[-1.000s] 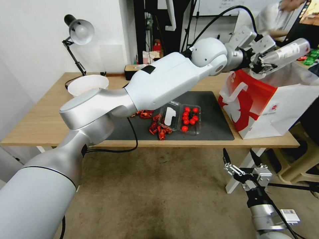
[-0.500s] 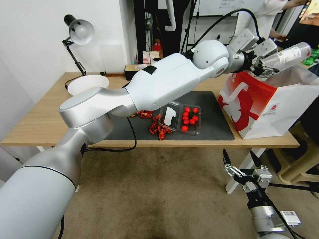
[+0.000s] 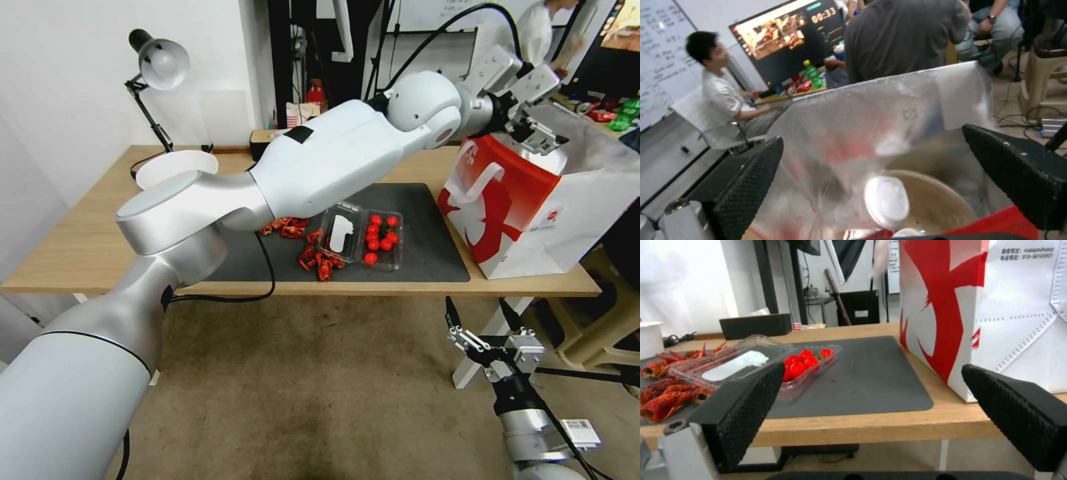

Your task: Pick up the trash from the table and place it into the takeout bag.

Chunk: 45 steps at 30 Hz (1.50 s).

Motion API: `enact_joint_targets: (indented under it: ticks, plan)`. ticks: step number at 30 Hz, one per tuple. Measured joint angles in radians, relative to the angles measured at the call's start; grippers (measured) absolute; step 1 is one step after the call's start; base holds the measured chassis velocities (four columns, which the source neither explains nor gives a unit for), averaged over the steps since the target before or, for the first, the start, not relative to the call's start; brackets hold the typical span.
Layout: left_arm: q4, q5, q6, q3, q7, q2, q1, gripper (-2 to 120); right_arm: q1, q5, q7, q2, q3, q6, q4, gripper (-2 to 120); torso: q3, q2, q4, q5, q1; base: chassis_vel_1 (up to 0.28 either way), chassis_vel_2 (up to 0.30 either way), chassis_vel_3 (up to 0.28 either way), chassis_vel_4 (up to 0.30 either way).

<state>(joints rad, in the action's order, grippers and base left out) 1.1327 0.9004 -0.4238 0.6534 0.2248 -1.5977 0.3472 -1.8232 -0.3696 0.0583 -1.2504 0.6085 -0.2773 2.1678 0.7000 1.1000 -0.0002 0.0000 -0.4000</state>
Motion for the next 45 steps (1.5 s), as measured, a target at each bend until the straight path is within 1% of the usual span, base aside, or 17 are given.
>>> enact_joint_targets:
  ticks: [4,7,10,11,14,17,20,21,24,28,30,31,33,39,40,43,45]
  plan:
    - [0.019,-0.001,-0.004,-0.020,-0.015,0.024,-0.014,100,-0.001,-0.001,0.000,0.000,0.001,0.000,0.000,100,0.000,0.000,0.0001,0.0000,0.000,0.000,0.000,0.000,0.000]
    - [0.086,-0.001,-0.006,-0.044,-0.052,0.086,-0.049,100,-0.001,-0.003,0.000,0.001,0.001,0.000,0.001,100,0.000,0.000,-0.0002,-0.0001,0.000,0.000,0.000,0.000,0.000]
    - [0.245,-0.016,-0.030,-0.088,-0.125,0.228,-0.137,100,0.002,-0.004,0.001,0.002,0.002,0.000,0.001,100,0.000,0.000,-0.0003,-0.0002,0.000,0.000,0.000,0.000,0.000]
    - [0.245,-0.016,-0.030,-0.088,-0.125,0.228,-0.137,100,0.002,-0.004,0.001,0.002,0.002,0.000,0.001,100,0.000,0.000,-0.0003,-0.0002,0.000,0.000,0.000,0.000,0.000]
    - [0.385,-0.070,-0.039,-0.151,-0.142,0.396,-0.254,100,0.003,-0.005,0.001,0.004,0.002,0.000,0.001,100,0.000,0.000,0.0007,-0.0009,0.000,0.000,0.000,0.000,0.000]
    - [0.440,-0.082,-0.039,-0.193,-0.146,0.463,-0.312,100,0.003,-0.005,0.001,0.004,0.000,0.000,0.001,100,0.000,0.000,0.0010,-0.0010,0.000,0.000,0.000,0.000,0.000]
    - [0.580,-0.108,-0.028,-0.322,-0.162,0.597,-0.482,100,0.009,-0.004,0.001,0.007,-0.008,0.000,0.000,100,0.000,0.000,0.0003,-0.0008,0.000,0.000,0.000,0.000,0.000]
    - [0.580,-0.108,-0.028,-0.322,-0.162,0.597,-0.482,100,0.009,-0.004,0.001,0.007,-0.008,0.000,0.000,100,0.000,0.000,0.0003,-0.0008,0.000,0.000,0.000,0.000,0.000]
    - [0.680,-0.135,-0.007,-0.437,-0.221,0.670,-0.650,100,0.018,-0.003,0.001,0.008,-0.016,0.000,0.000,100,0.000,0.000,0.0003,-0.0008,0.000,0.000,0.000,0.000,0.000]
    - [0.728,-0.172,0.011,-0.501,-0.248,0.697,-0.748,100,0.021,-0.002,0.001,0.008,-0.021,0.000,0.000,100,0.000,0.000,0.0000,-0.0001,0.000,0.000,0.000,0.000,0.000]
    - [0.800,-0.231,0.043,-0.624,-0.266,0.737,-0.946,100,0.022,-0.001,0.001,0.013,-0.025,0.000,0.005,100,0.000,0.000,0.0000,-0.0004,0.000,0.000,0.000,0.000,0.000]
    - [0.800,-0.231,0.043,-0.624,-0.266,0.737,-0.946,100,0.022,-0.001,0.001,0.013,-0.025,0.000,0.005,100,0.000,0.000,0.0000,-0.0004,0.000,0.000,0.000,0.000,0.000]
    - [0.844,-0.268,0.075,-0.720,-0.290,0.761,-1.096,100,0.021,0.000,0.001,0.020,-0.028,0.000,0.005,100,0.000,0.000,0.0009,-0.0004,0.000,0.000,0.000,0.000,0.000]
    - [0.880,-0.306,0.117,-0.811,-0.349,0.755,-1.235,100,0.021,0.000,0.001,0.026,-0.030,0.000,0.005,100,0.000,0.000,-0.0009,0.0002,0.000,0.000,0.000,0.000,0.000]
    - [0.880,-0.306,0.117,-0.811,-0.349,0.755,-1.235,100,0.021,0.000,0.001,0.026,-0.030,0.000,0.005,100,0.000,0.000,-0.0009,0.0002,0.000,0.000,0.000,0.000,0.000]
    - [0.931,-0.355,0.158,-0.913,-0.392,0.717,-1.424,100,0.023,0.001,0.001,0.030,-0.032,0.000,0.009,100,0.000,0.000,0.0005,-0.0002,0.000,0.000,0.000,0.000,0.000]
    - [0.938,-0.365,0.170,-0.928,-0.400,0.711,-1.451,100,0.023,0.001,0.001,0.031,-0.032,0.000,0.011,100,0.000,0.000,0.0004,0.0001,0.000,0.000,0.000,0.000,0.000]
